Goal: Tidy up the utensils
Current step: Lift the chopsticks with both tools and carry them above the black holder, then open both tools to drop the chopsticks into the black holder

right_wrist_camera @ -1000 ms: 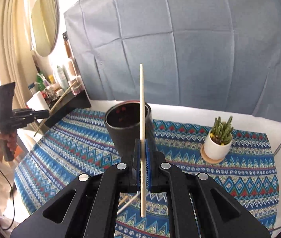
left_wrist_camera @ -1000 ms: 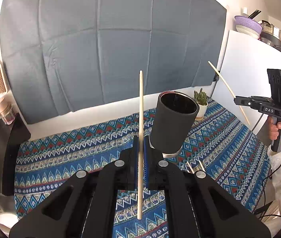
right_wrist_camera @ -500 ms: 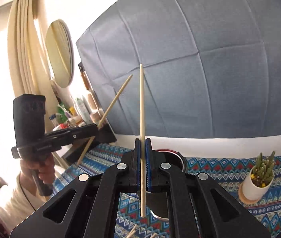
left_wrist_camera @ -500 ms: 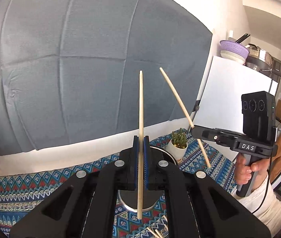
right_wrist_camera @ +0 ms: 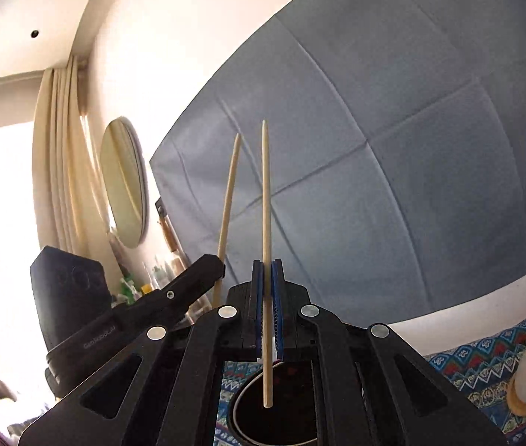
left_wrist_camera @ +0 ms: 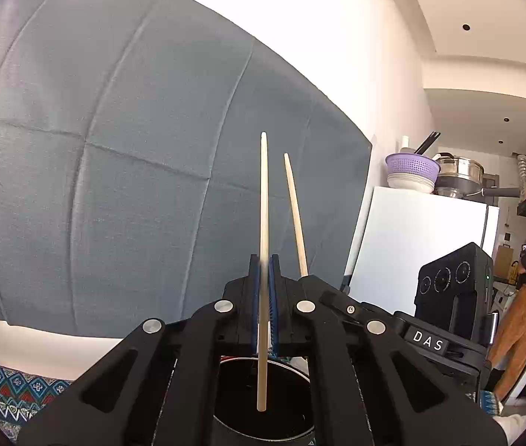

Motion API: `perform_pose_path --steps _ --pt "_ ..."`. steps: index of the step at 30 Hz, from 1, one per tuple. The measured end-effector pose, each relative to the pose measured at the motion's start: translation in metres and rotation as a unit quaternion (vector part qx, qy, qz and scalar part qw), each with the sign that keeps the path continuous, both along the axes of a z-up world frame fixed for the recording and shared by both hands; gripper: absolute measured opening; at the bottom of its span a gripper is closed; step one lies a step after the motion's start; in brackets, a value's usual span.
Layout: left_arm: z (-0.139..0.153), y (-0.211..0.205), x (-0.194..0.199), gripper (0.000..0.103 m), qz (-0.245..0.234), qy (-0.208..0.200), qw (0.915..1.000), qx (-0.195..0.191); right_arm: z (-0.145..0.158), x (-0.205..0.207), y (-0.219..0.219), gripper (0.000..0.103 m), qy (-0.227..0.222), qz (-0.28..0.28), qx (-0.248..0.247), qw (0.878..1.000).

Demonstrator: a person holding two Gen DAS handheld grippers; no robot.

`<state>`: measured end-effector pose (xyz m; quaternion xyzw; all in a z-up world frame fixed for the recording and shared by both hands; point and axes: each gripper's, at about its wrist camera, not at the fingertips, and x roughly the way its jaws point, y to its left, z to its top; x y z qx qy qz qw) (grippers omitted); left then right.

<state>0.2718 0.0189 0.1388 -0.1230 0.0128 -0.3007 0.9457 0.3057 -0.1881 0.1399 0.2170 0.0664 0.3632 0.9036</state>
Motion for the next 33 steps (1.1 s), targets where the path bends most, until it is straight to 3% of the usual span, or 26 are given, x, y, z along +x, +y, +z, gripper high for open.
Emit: perform_pose_path --steps 5,14,27,30,31,33 --pt "-0.022 -0.002 -0.002 0.005 0.013 -0.03 0.9995 -0.007 -0.025 0.008 -0.001 0.005 0.006 0.007 0.01 1.0" --pt "-0.047 -0.014 -0.001 0.005 0.01 -0.018 0.9992 0.035 -0.04 0.007 -0.001 0.005 0.021 0.008 -0.03 0.999" --pt "-0.042 -0.007 -0.027 0.005 0.03 -0.009 0.9969 0.072 -0.036 -0.024 -0.001 0.008 0.024 0.007 -0.118 0.993" --pt "-0.037 -0.006 -0.035 0.012 0.041 -0.011 0.9966 0.071 -0.034 -0.031 -0.004 0.009 0.03 0.011 -0.117 0.993" --pt "-0.036 -0.004 -0.037 0.017 0.044 -0.01 0.9967 0.067 -0.032 -0.033 -0.006 0.012 0.032 0.009 -0.114 0.993" --pt "-0.033 -0.001 -0.042 0.025 0.048 -0.009 0.9969 0.062 -0.03 -0.04 -0.011 0.028 0.033 0.003 -0.111 0.993"
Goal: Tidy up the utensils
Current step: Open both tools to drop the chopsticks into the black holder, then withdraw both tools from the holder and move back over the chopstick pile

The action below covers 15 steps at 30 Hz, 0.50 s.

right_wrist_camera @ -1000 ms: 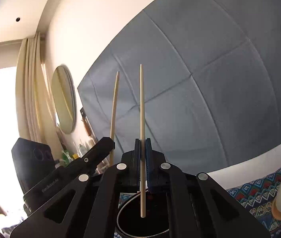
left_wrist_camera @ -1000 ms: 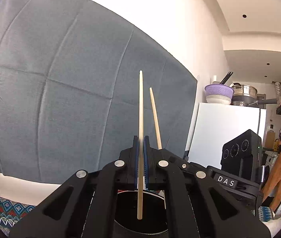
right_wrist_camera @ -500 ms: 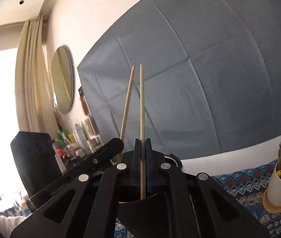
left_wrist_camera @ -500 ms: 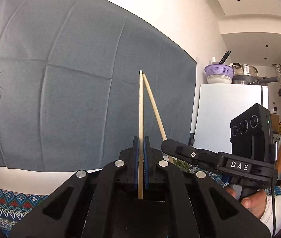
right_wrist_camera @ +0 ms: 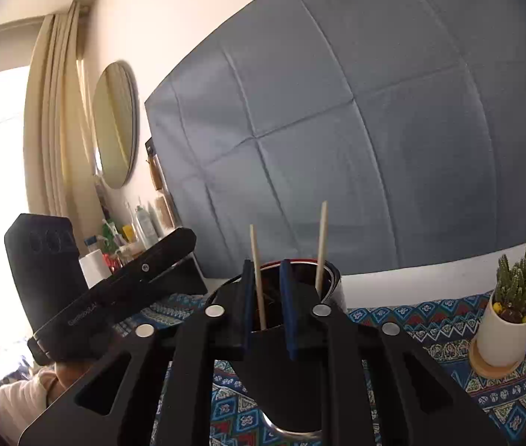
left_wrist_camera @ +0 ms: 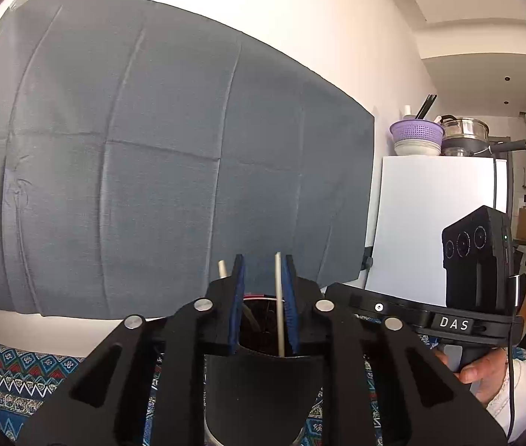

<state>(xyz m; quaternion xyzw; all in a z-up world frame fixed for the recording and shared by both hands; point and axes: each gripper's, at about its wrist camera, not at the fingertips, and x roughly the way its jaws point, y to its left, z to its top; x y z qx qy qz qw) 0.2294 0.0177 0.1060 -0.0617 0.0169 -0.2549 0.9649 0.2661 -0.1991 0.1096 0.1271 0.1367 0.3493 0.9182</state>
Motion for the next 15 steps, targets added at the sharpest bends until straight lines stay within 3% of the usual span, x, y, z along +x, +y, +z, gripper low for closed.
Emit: perform_pose_path --steps 1,5,7,10,12,15 --pt "0.002 0.001 -0.003 0.028 0.003 -0.002 1.0 -0.001 0.001 -0.004 -0.003 0.036 -0.001 -0.004 0.003 1.0" --pt "0.006 0.002 -0.011 0.039 0.038 -0.009 0.9987 0.034 0.008 -0.016 -0.017 0.04 0.01 0.004 0.02 1.0" --pt "0.007 0.006 -0.014 0.061 0.043 0.003 0.9985 0.035 0.011 -0.024 -0.025 0.051 0.011 0.001 0.027 1.0" --pt "0.008 0.008 -0.023 0.083 0.065 0.007 0.9965 0.052 0.015 -0.035 -0.037 0.056 0.011 -0.006 0.031 0.999" --pt "0.009 0.009 -0.026 0.093 0.078 0.027 0.9946 0.063 0.016 -0.043 -0.043 0.059 0.013 -0.007 0.031 0.999" --pt "0.009 0.011 -0.034 0.097 0.092 0.055 0.992 0.067 0.017 -0.052 -0.05 0.073 0.023 -0.011 0.025 0.999"
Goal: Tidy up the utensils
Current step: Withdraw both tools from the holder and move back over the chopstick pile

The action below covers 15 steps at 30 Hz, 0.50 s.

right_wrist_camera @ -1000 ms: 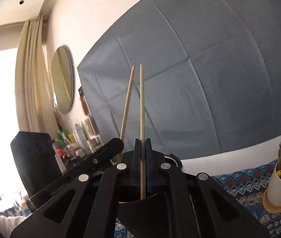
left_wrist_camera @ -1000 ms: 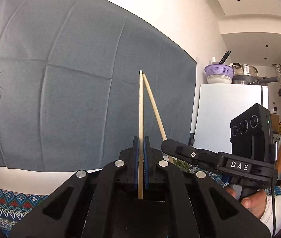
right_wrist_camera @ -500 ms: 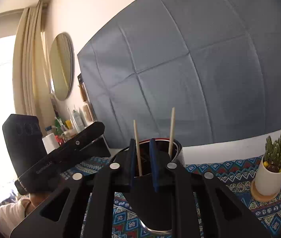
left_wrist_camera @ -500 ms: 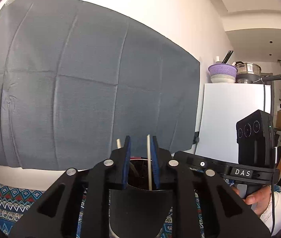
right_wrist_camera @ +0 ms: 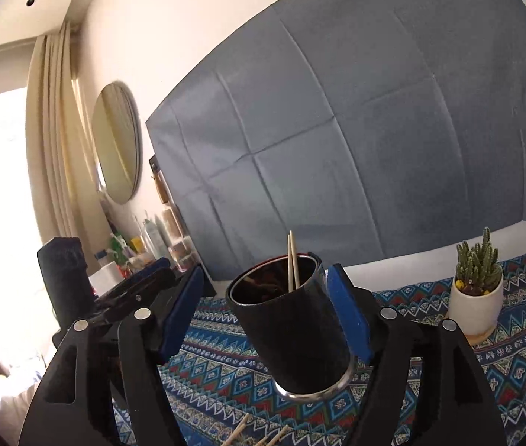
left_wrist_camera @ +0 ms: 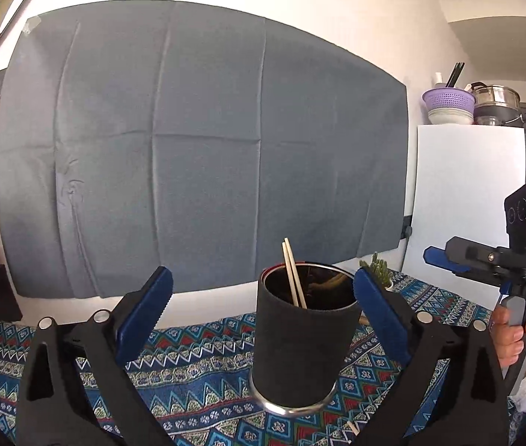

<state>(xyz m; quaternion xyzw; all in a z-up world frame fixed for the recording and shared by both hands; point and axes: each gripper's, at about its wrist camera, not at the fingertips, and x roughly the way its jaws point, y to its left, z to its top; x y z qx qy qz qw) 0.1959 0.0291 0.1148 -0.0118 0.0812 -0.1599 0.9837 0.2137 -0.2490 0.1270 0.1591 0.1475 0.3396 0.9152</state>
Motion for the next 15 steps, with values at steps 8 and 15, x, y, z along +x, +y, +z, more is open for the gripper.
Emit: perform_pose_path --steps 8,15 --pt "-0.009 -0.009 -0.019 0.097 0.026 0.063 0.9961 0.056 -0.001 -0.024 -0.009 0.088 0.036 -0.012 -0.021 0.999" --pt "-0.032 -0.019 -0.032 0.097 0.022 0.139 0.9862 0.087 -0.009 -0.034 0.007 0.091 0.086 -0.052 -0.094 0.991"
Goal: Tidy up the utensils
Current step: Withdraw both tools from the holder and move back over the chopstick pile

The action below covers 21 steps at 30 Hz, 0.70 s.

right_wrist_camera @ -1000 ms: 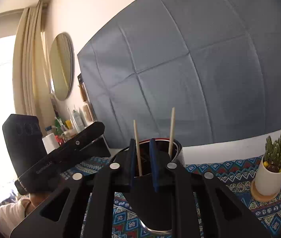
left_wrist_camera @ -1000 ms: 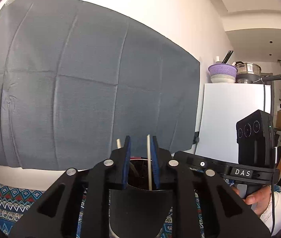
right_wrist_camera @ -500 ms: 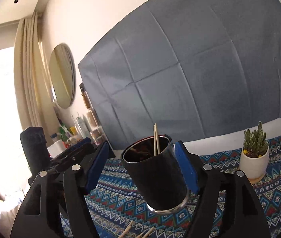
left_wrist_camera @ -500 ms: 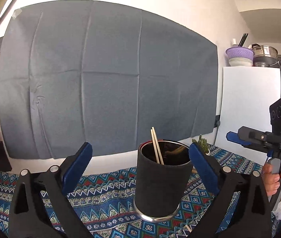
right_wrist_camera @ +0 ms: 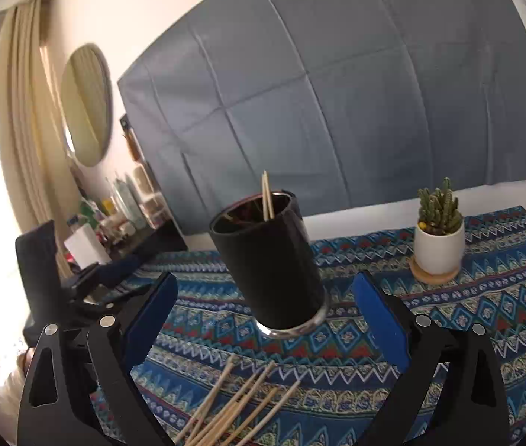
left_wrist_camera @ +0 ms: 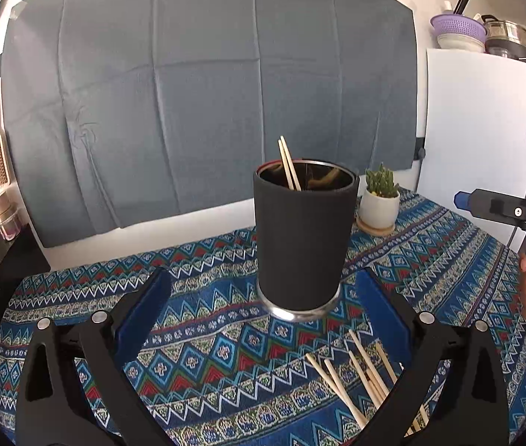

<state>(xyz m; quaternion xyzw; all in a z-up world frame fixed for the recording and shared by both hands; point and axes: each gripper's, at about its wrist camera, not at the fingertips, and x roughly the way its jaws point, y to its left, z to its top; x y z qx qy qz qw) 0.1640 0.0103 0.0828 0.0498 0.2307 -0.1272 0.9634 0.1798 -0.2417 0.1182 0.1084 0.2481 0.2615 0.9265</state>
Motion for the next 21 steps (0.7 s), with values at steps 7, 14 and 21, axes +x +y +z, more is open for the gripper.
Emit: perform_pose_path --steps 7,14,21 --pt "-0.033 0.005 -0.001 0.097 0.002 0.096 0.9953 -0.001 -0.026 -0.003 0.023 0.091 0.064 0.004 -0.08 0.995" --pt "-0.065 0.004 -0.007 0.097 -0.004 0.152 0.9883 0.009 -0.062 -0.008 0.042 0.091 0.094 0.018 -0.159 0.983" --pt "-0.082 -0.002 -0.012 0.097 -0.022 0.191 0.9812 0.005 -0.095 -0.006 0.048 0.091 0.149 0.021 -0.195 0.969"
